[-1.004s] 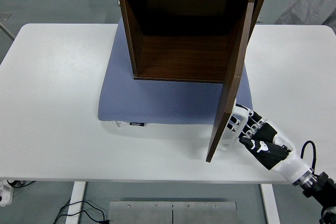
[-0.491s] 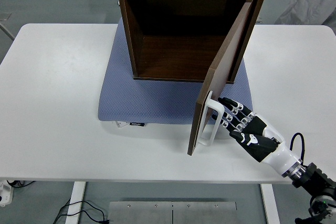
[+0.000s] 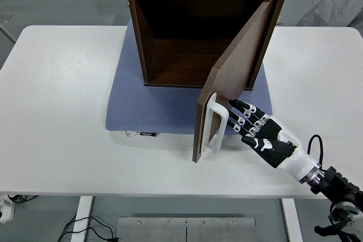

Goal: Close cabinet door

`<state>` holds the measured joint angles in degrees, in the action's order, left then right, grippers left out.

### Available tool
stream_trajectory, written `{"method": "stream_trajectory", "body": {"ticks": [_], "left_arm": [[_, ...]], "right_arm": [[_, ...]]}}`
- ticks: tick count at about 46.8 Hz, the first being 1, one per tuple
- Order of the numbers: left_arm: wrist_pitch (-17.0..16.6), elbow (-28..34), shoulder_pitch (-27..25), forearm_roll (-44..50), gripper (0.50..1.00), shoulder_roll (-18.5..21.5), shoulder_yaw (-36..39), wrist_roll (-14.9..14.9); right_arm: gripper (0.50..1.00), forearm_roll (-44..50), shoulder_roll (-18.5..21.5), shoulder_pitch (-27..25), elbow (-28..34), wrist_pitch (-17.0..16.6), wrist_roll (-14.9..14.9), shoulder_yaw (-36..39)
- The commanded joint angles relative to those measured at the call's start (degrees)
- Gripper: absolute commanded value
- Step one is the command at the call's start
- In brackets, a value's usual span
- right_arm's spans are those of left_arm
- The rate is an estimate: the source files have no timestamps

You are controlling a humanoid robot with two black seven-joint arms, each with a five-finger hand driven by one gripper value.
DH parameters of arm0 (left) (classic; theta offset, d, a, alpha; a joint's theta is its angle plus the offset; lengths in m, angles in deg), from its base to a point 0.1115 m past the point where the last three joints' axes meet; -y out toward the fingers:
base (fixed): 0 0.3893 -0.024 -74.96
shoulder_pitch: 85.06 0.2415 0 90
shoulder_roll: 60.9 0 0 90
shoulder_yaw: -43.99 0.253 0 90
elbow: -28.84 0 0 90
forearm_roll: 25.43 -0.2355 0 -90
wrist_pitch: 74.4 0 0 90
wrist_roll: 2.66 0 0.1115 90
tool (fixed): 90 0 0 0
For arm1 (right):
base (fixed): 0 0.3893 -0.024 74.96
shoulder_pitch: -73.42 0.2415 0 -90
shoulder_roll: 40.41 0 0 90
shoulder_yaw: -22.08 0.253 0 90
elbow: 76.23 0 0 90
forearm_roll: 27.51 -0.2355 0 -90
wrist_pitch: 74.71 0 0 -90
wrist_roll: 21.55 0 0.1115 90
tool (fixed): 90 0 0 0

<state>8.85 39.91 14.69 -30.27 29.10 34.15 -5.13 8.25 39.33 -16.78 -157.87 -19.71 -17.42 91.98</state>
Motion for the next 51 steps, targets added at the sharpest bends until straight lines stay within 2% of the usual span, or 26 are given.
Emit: {"method": "stream_trajectory", "body": {"ticks": [1,51], "left_arm": [[-0.01,0.00,0.01,0.00,1.000,0.00,0.00,0.01],[0.08,0.00,0.01,0.00,1.000,0.00,0.00,0.01]], "right_arm": [[1.000,0.01,-0.03,1.08,0.68,0.00,0.00,-0.20],[1.000,0.01,1.38,14.80,9.65,0.00,-0.44,-7.06]]}}
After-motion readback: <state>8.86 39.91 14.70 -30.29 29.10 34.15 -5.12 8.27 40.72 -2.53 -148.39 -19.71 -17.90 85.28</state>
